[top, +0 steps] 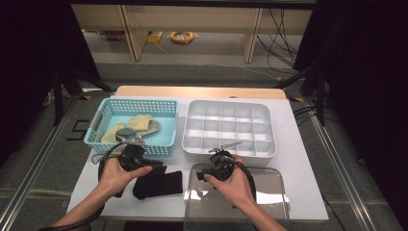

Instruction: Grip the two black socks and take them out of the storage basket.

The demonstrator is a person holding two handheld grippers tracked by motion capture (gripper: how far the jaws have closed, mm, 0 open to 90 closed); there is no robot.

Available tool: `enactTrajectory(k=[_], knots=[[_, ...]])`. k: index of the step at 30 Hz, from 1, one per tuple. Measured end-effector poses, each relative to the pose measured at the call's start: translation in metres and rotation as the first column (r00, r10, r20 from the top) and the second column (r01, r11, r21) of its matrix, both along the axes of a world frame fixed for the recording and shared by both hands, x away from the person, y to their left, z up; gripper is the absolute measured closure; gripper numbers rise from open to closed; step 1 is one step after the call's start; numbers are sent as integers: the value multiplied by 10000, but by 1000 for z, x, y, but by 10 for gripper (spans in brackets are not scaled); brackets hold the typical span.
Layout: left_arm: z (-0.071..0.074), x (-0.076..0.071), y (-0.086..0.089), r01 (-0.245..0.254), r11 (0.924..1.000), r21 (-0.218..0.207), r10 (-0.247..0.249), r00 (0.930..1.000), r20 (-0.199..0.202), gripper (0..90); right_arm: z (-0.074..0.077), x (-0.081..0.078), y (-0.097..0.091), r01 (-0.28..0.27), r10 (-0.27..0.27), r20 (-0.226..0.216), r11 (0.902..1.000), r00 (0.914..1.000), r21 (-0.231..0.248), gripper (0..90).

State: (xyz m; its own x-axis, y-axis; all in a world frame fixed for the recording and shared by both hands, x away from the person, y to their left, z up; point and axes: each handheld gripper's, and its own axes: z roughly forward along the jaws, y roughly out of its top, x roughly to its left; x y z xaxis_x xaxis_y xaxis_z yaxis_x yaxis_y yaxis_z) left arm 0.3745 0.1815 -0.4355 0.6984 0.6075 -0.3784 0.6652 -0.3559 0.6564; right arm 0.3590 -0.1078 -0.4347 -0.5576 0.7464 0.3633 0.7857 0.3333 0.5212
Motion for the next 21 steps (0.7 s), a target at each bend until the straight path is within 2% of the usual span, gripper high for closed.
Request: enactTrajectory(k=[2,3,5,7,8,9,10,13,14,15,16,17,18,20,21], knots=[[-2,1,-2,114,9999,94,-115,9999,22,661,0,0,0,31,-31,-44,10000,10000,0,691],[-2,1,-3,84,9999,104,-85,9999,82,653,0,0,-1,-232,230,94,9994,9997,255,691],[1,0,-6,295,9996,-9,-294,9992,283,608,1,-1,0,4,0,-213,9998,9998,187,692],[5,-2,-7,418,9991,-67,-414,9979,503,578,1,-1,-1,-48,53,-218,9997,9997,225,692],[7,-3,-7,340,9994,-23,-338,9972,660,571,0,1,-1,-202,200,73,9995,9998,226,692],[8,-4,-6,361,9993,-13,-360,9970,684,572,2,-1,0,32,-26,-282,9998,9996,204,693],[9,-5,-4,302,9994,195,-315,9968,738,582,1,0,-1,-134,136,-111,9997,9998,220,694],[4,-5,2,205,9975,674,-219,9996,204,701,1,-1,-1,-73,76,-180,9998,9998,181,698],[-1,-4,5,216,9967,778,-199,9995,-235,728,1,-1,-1,-132,136,-164,9997,9998,199,700],[-5,-5,5,201,9970,741,-164,9986,-507,737,0,0,-1,-140,143,-132,9997,9998,201,700],[-8,-6,4,233,9962,836,-176,9975,-686,731,0,0,0,26,-27,-152,10000,9999,-36,701],[-10,-8,3,312,9935,1092,-227,9967,-776,709,0,0,0,-42,42,-37,10000,10000,-9,701],[-13,-10,0,369,9936,1072,-281,9962,-824,674,0,0,0,-10,11,-145,10000,9999,87,701],[-17,-12,-6,534,9905,1271,-432,9958,-812,589,0,0,0,-128,131,-139,9998,9998,172,701],[-19,-13,-9,561,9883,1420,-435,9949,-905,576,0,0,1,-135,137,-128,9998,9998,176,700]])
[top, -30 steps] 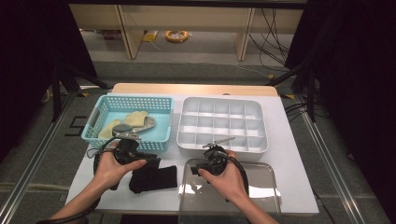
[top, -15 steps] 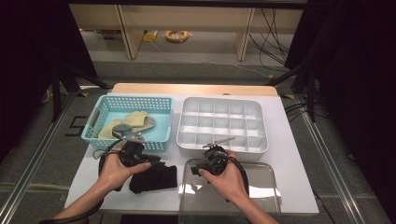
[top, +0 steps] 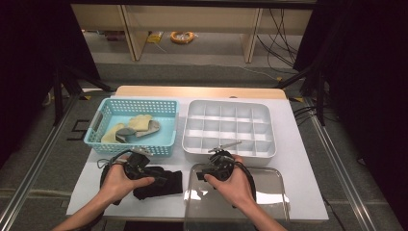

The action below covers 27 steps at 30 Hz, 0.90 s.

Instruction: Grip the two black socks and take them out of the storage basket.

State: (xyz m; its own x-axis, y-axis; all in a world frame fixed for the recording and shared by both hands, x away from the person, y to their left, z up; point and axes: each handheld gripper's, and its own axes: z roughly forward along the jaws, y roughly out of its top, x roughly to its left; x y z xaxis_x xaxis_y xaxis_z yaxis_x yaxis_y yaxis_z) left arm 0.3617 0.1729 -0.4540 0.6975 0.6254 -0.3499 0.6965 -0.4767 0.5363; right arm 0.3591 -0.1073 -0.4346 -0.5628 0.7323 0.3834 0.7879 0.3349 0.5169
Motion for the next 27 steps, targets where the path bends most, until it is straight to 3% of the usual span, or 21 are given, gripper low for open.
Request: enactTrajectory(k=[2,5,8,11,16,21,23,27], knots=[[-4,0,-5,19,10000,71,-19,10000,-79,569,0,0,0,-5,5,-1,10000,10000,16,700],[-5,2,-5,446,9948,913,-457,9989,94,665,0,0,0,5,-5,22,10000,10000,-49,700],[-7,3,-7,457,9948,912,-451,9989,-84,785,-1,0,-1,-42,42,56,10000,10000,-64,699],[-8,2,-9,580,9927,1059,-583,9983,-1,871,0,1,-1,-62,62,59,10000,10000,-59,700],[-9,1,-11,521,9924,1110,-505,9986,-172,897,-1,1,-2,-163,164,68,9998,9998,-81,700],[-2,1,-7,395,9963,764,-382,9991,-181,899,0,1,-1,-38,38,32,10000,10000,-80,700],[2,0,-8,186,9995,253,-181,9996,-195,899,0,1,-1,-41,41,34,10000,10000,-73,700],[13,0,-10,46,9999,-123,-46,10000,30,899,2,0,-1,107,-107,-93,9999,9999,27,700]])
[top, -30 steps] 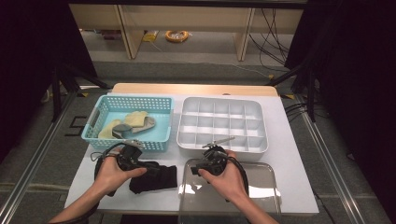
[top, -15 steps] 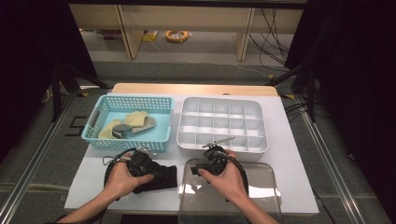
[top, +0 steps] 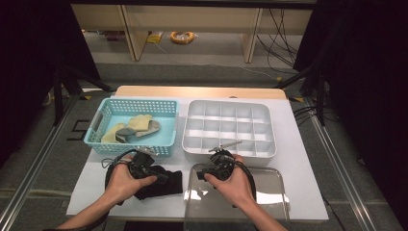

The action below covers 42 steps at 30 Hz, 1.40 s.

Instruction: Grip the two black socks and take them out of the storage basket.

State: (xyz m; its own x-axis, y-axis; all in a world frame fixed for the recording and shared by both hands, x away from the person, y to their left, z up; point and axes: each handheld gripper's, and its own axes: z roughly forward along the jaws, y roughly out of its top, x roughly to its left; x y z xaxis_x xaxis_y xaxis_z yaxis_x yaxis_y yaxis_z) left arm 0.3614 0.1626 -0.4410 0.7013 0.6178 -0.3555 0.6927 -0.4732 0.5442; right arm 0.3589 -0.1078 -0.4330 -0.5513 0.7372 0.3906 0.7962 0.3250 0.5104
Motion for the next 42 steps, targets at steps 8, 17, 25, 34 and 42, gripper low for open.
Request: enactTrajectory(k=[8,17,25,34,42], knots=[[-24,2,-8,750,9939,811,-715,9964,-449,845,-2,1,-1,-186,187,106,9997,9998,-130,696],[-24,-6,-13,437,9962,751,-436,9990,-30,589,-2,1,-1,-192,193,69,9997,9998,-129,695],[-25,-4,-13,694,9883,1356,-743,9967,313,803,-3,1,0,-166,167,96,9997,9998,-153,694],[-6,-6,-8,100,9994,344,-118,9986,522,853,-2,2,-2,-307,309,173,9994,9994,-137,692],[-24,-4,-19,328,9990,314,-335,9992,225,803,-2,1,0,-160,160,39,9998,9999,-112,691]])
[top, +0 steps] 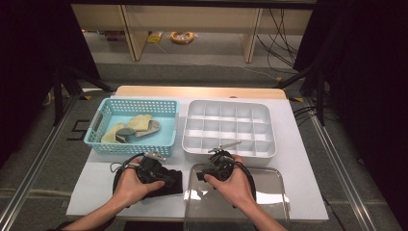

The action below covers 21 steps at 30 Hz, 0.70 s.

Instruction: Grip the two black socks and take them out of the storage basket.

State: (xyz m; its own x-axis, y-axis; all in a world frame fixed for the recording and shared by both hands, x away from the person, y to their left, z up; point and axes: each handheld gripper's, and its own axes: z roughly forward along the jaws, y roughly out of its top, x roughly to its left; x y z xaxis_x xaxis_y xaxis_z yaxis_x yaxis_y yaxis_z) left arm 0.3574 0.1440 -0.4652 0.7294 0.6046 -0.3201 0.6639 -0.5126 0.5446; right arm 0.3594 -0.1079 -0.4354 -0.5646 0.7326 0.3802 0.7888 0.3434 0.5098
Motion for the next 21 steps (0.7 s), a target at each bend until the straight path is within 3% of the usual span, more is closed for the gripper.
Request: enactTrajectory(k=[2,6,10,14,19,21], knots=[[-4,-1,0,-159,9995,-269,158,9999,-67,769,0,0,-1,-60,60,61,10000,10000,-54,691],[9,-1,7,90,9971,-752,-28,9966,828,657,1,0,-2,8,-8,12,10000,10000,58,690],[21,-5,25,-336,9900,-1373,494,9924,1128,535,1,1,-3,-94,92,199,9999,9998,77,690],[22,-6,45,-840,9836,-1598,1034,9877,1170,443,0,1,-2,85,-86,176,10000,9998,48,689],[16,-8,66,-1696,9665,-1928,1853,9804,665,382,0,2,-2,-61,54,262,9996,9996,258,687],[14,-8,70,-2005,9591,-1999,2172,9739,654,377,-1,1,-3,-85,78,298,9997,9995,243,687]])
